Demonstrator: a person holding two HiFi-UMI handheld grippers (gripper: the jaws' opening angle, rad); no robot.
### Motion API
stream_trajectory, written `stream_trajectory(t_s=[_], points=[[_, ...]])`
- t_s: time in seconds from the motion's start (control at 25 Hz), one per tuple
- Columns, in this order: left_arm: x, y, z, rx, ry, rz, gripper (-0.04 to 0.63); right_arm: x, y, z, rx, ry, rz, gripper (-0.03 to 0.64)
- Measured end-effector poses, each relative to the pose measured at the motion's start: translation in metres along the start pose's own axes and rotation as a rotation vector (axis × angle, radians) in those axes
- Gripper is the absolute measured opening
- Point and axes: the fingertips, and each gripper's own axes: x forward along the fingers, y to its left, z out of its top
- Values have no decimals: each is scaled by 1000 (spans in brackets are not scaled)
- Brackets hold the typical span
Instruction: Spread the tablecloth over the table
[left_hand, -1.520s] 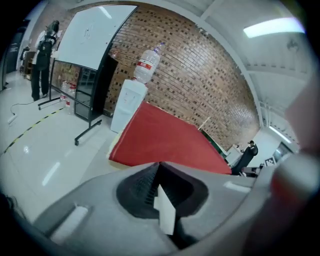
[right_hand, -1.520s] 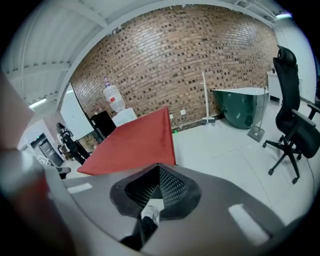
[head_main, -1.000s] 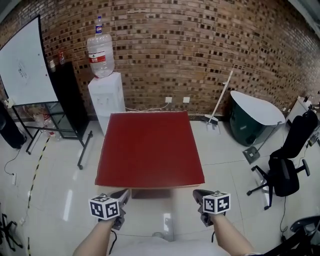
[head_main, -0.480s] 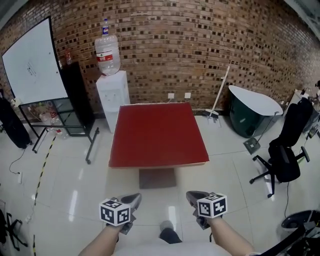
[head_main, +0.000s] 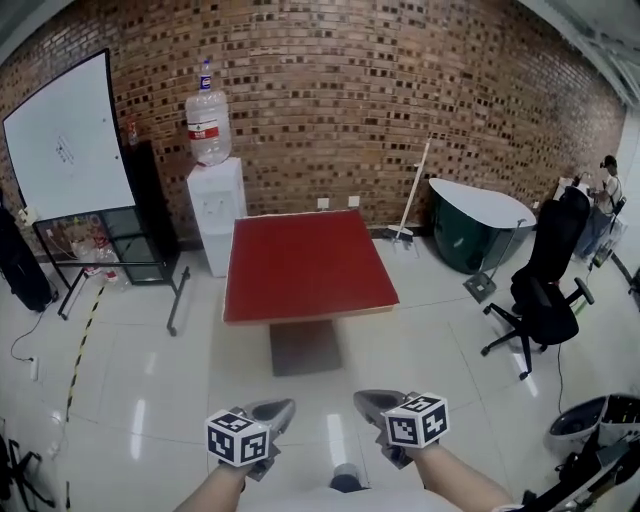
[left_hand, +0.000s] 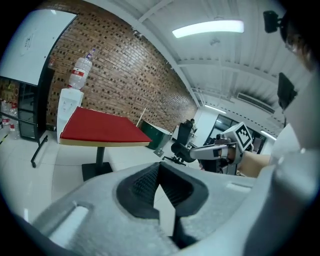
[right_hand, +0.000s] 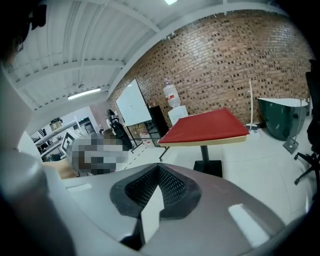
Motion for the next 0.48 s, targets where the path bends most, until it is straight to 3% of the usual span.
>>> stream_trajectory(t_s=[0.12,0.32,0.48], points=[[-11,-31,-1,35,-21,-23,2,-25,26,-2,-55,-41,70,2],[-40,-82,16,106,-78,-133,2,-65,71,16,-174,-117,240,2],[-48,-113,17,143,-121,-130,2,-93,82,12,-201,-149,278,2]])
